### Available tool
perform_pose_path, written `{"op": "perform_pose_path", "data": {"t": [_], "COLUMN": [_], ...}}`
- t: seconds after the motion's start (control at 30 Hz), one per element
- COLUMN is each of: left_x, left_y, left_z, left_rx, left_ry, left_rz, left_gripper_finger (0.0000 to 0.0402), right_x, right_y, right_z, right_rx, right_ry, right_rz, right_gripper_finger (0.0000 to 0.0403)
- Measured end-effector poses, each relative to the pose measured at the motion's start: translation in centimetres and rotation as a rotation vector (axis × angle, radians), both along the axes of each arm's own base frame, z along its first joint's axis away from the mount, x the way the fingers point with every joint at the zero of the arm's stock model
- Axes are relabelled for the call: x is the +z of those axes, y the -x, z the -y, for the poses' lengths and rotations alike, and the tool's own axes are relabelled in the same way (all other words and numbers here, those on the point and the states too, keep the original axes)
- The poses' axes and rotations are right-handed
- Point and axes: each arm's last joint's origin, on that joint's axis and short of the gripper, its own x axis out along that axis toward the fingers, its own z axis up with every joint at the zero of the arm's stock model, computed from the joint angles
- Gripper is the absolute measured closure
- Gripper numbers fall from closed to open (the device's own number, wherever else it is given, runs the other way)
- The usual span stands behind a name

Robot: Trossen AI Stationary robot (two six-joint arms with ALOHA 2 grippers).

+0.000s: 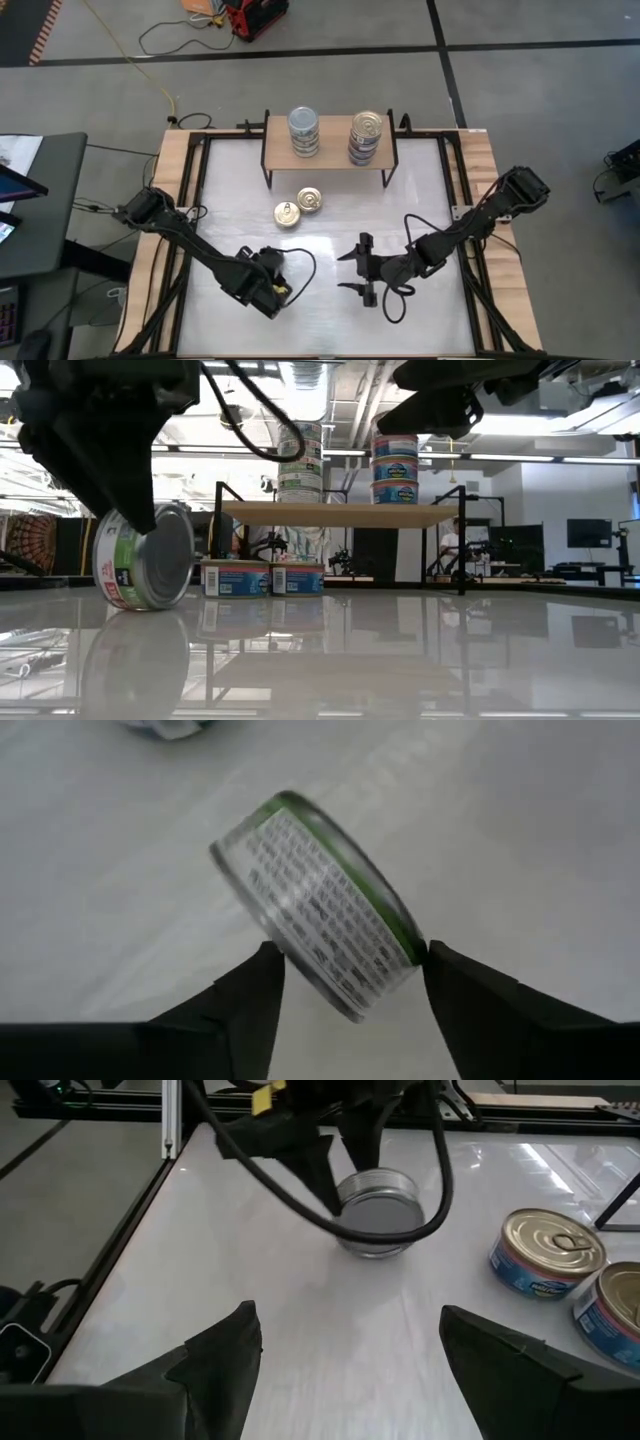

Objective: Stack canned seafood by type on shelf
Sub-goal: Stack the green white tuna can on top of the other green white tuna cans on the shelf

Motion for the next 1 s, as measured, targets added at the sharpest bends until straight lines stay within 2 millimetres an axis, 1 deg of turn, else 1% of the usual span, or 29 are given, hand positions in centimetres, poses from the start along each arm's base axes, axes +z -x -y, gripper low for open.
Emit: {"op": "perform_pose_path", "data": {"t": [0.23,0.47,0.7,0.87,1.0], "left_x": [0.0,0.1,0.6,0.6,0.6], "left_y": [0.7,1.5,1.2,0.6,-0.2], "left_z": [-0.2,-0.4,0.1,-0.9,-1.9], "left_rx": [0.07,0.146,0.141,0.123,0.103], "left_ry": [-0.059,-0.112,-0.111,-0.167,-0.203], "left_rz": [-0.008,0.002,0.063,0.062,0.052], "left_gripper_finger": [0.019,0.0193,0.0194,0.0183,0.0159], "right_x": [0.0,0.0,0.0,0.1,0.1], "right_y": [0.0,0.0,0.0,-0.1,-0.1], "right_z": [0.0,0.0,0.0,0.0,0.0], "right_rx": [0.0,0.0,0.0,0.0,0.0], "right_ry": [-0.001,-0.001,-0.002,-0.01,-0.01], "right_rz": [0.001,0.001,0.004,0.016,0.016], "right_gripper_finger": [0.0074,0.0074,0.0074,0.0074,0.0074]}}
